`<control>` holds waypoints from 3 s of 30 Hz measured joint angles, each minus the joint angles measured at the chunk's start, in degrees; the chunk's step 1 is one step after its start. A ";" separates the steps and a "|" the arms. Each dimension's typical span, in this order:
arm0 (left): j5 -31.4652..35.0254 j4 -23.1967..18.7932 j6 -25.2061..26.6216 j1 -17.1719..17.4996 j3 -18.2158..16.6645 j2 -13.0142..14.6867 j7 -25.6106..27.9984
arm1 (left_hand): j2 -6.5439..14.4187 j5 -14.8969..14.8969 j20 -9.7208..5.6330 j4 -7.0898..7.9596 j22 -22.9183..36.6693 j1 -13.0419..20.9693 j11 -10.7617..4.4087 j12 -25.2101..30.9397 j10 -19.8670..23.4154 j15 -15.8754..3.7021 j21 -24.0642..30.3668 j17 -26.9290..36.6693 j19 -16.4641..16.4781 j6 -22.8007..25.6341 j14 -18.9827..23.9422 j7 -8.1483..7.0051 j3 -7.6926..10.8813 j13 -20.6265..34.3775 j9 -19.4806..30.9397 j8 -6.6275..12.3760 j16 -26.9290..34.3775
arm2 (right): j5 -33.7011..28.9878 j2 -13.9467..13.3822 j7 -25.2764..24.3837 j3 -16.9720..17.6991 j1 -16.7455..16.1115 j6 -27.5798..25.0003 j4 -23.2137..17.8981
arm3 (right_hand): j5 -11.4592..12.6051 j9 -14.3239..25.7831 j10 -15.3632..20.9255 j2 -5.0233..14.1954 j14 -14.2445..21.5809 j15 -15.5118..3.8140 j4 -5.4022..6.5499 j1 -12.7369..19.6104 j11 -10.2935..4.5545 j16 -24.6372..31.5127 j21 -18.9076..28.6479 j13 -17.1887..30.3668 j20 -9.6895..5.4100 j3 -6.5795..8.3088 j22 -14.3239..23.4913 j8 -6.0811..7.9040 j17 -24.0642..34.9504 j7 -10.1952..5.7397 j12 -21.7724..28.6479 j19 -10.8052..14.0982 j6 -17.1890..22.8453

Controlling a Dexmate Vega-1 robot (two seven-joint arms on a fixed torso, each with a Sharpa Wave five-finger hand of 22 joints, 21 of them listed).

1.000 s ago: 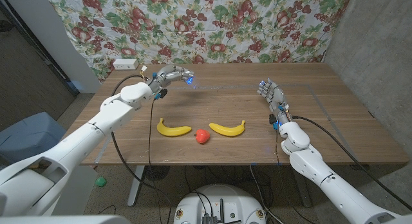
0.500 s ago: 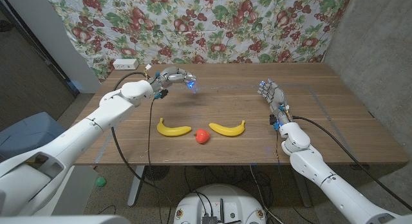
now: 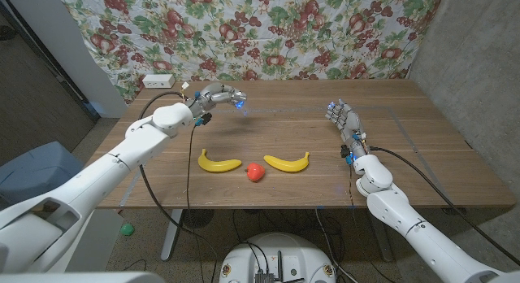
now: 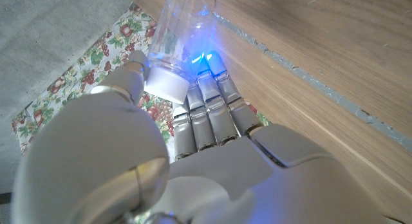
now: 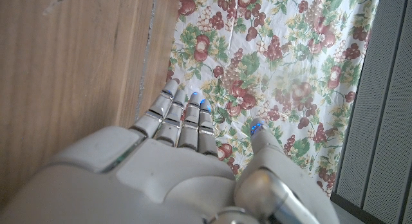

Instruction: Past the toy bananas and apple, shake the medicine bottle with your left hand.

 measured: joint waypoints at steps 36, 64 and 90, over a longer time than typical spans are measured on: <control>-1.37 -1.46 -5.21 6.28 -4.81 -3.89 11.46 | -0.09 0.03 -0.08 0.00 0.01 0.09 -0.12 -0.43 0.12 0.10 0.87 -0.20 -0.09 0.01 0.12 0.00 0.00 0.02 -0.01 -0.45 -0.40 | 0.26 0.22 0.09 0.16 -0.76 0.63 -0.10 | 0.00 0.00 0.00 0.00 0.00 0.00 -0.24 0.00 0.00 0.00 -0.66 0.00 0.42 0.24 0.00 0.00 0.00 0.00 0.00 0.41 0.00; 5.85 -3.25 6.11 -0.62 2.03 0.97 3.51 | -0.31 0.00 0.32 0.22 -0.27 0.31 -0.51 -0.73 0.51 -0.49 1.32 -0.09 -1.11 0.43 0.25 -0.40 -0.24 -0.04 -0.02 -0.87 -0.61 | 0.27 0.54 0.21 -0.13 0.17 0.45 0.91 | 0.00 0.00 0.00 0.00 0.00 0.00 -0.24 0.00 0.00 0.00 -1.06 0.00 0.41 0.24 0.00 0.00 0.00 0.00 0.00 0.41 0.00; 7.57 -2.02 1.53 0.66 0.92 -0.68 7.14 | -0.22 0.24 0.11 0.20 -0.25 0.22 -0.52 -0.98 0.51 -0.61 2.08 -0.02 -1.31 0.44 0.17 -0.40 -0.40 0.00 -0.02 -1.21 -0.76 | 0.44 0.64 0.50 -0.20 0.88 0.06 1.73 | 0.00 0.00 0.00 0.00 0.00 0.00 -0.23 0.00 0.00 0.00 -1.49 0.00 0.41 0.23 0.00 0.00 0.00 0.00 0.00 0.41 0.00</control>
